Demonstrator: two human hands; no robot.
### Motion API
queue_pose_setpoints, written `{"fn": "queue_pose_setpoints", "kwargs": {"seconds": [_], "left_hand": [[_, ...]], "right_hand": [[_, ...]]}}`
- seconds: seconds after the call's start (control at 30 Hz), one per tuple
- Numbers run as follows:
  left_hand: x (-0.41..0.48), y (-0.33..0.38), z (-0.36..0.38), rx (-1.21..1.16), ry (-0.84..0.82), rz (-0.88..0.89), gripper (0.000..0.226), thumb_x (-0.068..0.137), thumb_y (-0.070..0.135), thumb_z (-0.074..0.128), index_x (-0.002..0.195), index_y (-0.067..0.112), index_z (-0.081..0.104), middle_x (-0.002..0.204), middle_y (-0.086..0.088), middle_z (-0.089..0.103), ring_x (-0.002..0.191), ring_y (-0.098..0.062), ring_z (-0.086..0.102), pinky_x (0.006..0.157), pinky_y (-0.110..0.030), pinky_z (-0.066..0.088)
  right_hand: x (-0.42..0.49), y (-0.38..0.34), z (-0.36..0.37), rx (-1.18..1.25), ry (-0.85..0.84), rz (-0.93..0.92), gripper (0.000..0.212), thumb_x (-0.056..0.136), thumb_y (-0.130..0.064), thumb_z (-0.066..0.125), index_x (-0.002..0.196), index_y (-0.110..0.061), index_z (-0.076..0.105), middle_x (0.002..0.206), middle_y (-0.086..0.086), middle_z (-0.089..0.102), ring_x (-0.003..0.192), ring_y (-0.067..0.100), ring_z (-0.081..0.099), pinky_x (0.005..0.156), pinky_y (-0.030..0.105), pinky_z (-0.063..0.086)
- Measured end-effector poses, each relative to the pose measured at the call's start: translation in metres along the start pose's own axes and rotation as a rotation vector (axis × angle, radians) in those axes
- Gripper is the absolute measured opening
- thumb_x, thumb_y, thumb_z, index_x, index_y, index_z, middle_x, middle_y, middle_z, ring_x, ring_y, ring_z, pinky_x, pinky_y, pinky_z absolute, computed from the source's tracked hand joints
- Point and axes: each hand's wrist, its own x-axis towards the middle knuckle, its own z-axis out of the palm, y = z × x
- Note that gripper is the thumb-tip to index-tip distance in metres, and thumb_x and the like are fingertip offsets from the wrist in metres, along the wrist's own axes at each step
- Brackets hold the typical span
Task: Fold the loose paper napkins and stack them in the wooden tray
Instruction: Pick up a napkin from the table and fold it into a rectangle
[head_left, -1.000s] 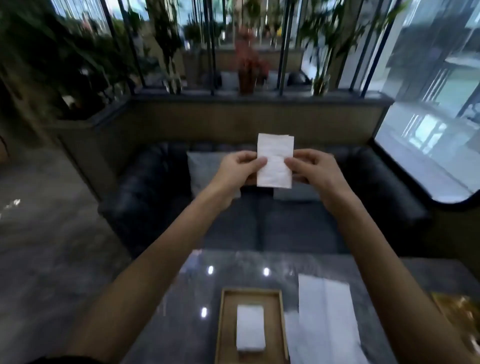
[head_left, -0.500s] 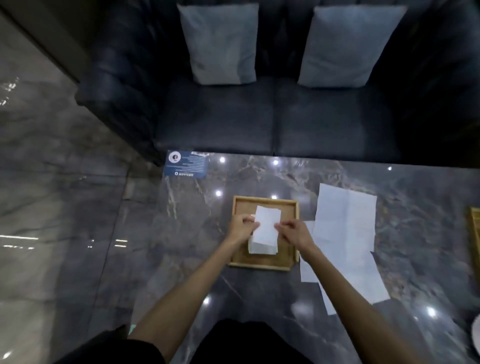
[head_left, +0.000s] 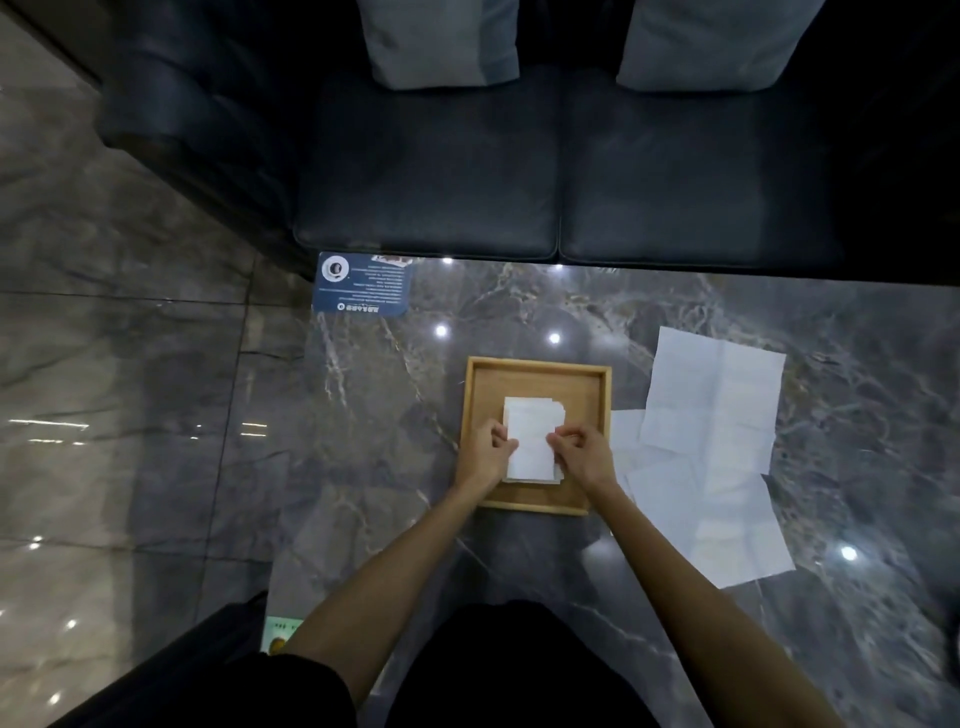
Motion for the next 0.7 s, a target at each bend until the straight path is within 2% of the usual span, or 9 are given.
{"fn": "queue_pose_setpoints", "kwargs": {"seconds": [0.1, 0.2, 0.3, 0.43, 0.63, 0.7], "left_hand": [[0.001, -0.006, -0.001, -0.002, 0.021, 0.008, 0.013, 0.094, 0.028, 0.062, 0.089, 0.017, 0.057, 0.088, 0.002, 0.062, 0.083, -0.014, 0.058, 0.074, -0.026, 0.043], [-0.001, -0.013, -0.003, 0.083, 0.159, -0.006, 0.021, 0.096, 0.035, 0.055, 0.082, 0.018, 0.054, 0.085, 0.001, 0.06, 0.082, -0.019, 0.059, 0.069, -0.029, 0.042], [-0.001, -0.029, -0.005, 0.175, 0.296, -0.018, 0.014, 0.094, 0.028, 0.059, 0.095, 0.015, 0.052, 0.102, -0.006, 0.06, 0.097, -0.025, 0.059, 0.084, -0.04, 0.051], [0.006, -0.052, -0.006, 0.244, 0.228, -0.088, 0.03, 0.091, 0.026, 0.063, 0.114, 0.011, 0.051, 0.119, -0.013, 0.057, 0.109, -0.031, 0.059, 0.093, -0.047, 0.05], [0.012, -0.063, -0.007, 0.265, 0.183, -0.029, 0.013, 0.094, 0.018, 0.058, 0.104, 0.011, 0.056, 0.111, -0.011, 0.061, 0.104, -0.027, 0.06, 0.091, -0.044, 0.051], [0.012, -0.062, -0.008, 0.279, 0.185, -0.003, 0.009, 0.094, 0.014, 0.056, 0.102, 0.008, 0.057, 0.108, -0.012, 0.062, 0.102, -0.028, 0.06, 0.088, -0.043, 0.051]], "right_hand": [[-0.002, 0.003, -0.001, -0.006, 0.043, 0.002, 0.022, 0.095, -0.033, 0.062, 0.107, -0.015, 0.06, 0.107, 0.006, 0.067, 0.098, 0.024, 0.065, 0.088, 0.033, 0.053], [-0.008, 0.004, -0.009, -0.011, 0.182, 0.018, 0.026, 0.097, -0.034, 0.056, 0.111, -0.013, 0.059, 0.106, 0.005, 0.064, 0.095, 0.021, 0.06, 0.086, 0.034, 0.049], [-0.01, 0.013, -0.017, -0.108, 0.344, 0.053, 0.025, 0.098, -0.031, 0.053, 0.113, -0.012, 0.058, 0.111, 0.01, 0.066, 0.099, 0.028, 0.064, 0.086, 0.038, 0.052], [-0.007, 0.033, -0.021, -0.19, 0.319, 0.11, 0.026, 0.098, -0.032, 0.054, 0.114, -0.011, 0.056, 0.114, 0.011, 0.066, 0.1, 0.03, 0.065, 0.087, 0.042, 0.053], [-0.001, 0.041, -0.024, -0.218, 0.314, 0.092, 0.019, 0.099, -0.028, 0.054, 0.107, -0.011, 0.058, 0.108, 0.01, 0.067, 0.087, 0.02, 0.06, 0.083, 0.035, 0.051], [0.0, 0.043, -0.025, -0.224, 0.311, 0.074, 0.018, 0.099, -0.026, 0.055, 0.106, -0.01, 0.059, 0.107, 0.011, 0.068, 0.089, 0.022, 0.062, 0.082, 0.033, 0.05]]}}
